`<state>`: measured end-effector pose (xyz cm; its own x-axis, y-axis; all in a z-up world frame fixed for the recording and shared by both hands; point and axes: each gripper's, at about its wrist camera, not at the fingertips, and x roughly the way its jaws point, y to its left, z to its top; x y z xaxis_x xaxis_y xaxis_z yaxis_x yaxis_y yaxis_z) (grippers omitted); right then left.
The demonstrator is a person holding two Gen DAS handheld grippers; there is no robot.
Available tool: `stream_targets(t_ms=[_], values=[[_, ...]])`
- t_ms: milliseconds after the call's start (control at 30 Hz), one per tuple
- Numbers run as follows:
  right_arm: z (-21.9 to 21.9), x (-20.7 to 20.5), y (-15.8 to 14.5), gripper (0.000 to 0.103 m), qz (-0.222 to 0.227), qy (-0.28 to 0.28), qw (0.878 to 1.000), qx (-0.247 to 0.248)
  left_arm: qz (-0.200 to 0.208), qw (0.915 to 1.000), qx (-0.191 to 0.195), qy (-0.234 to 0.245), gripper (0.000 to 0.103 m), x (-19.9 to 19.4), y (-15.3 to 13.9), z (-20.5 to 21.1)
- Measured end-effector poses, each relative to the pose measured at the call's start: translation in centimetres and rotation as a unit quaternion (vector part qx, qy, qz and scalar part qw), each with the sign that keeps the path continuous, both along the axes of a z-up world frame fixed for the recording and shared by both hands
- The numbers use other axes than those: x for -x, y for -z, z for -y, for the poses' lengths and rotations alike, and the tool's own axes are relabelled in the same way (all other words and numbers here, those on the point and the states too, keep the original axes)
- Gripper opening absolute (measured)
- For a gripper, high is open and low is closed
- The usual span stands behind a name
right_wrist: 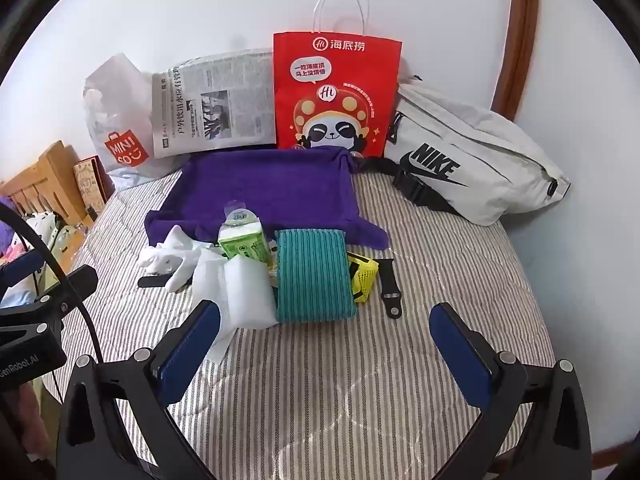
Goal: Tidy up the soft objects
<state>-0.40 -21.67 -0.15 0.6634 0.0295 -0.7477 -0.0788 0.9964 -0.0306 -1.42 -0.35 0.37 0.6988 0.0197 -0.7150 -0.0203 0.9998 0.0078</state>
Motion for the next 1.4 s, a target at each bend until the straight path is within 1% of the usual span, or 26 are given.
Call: stream_targets(t_ms=[267,700,967,1400], values=[[0.0,0.0,0.1,0.103,-0.001,0.003,1.000,0.000,-0.008,1.0000,0.000,0.004,0.103,-0.3,-0.2,-0.1],[0.4,0.2,0.1,0.103,0.001,0.008,1.000,-0.001,-0.006,1.0000,0.002,0.001,0.103,-0.1,0.1,-0.2],[0.3,0.2,0.5,0.103,-0.005,0.005,1.000,0.000,-0.002,1.0000,0.000,-0.001,0.103,0.2,0.2,-0.2],[0.2,0.4,0.2,0.103,-0.001,0.004,1.000,-0.004,0.000,1.0000,-0.001,-0.005,0.103,0.7,0.0,-0.4]])
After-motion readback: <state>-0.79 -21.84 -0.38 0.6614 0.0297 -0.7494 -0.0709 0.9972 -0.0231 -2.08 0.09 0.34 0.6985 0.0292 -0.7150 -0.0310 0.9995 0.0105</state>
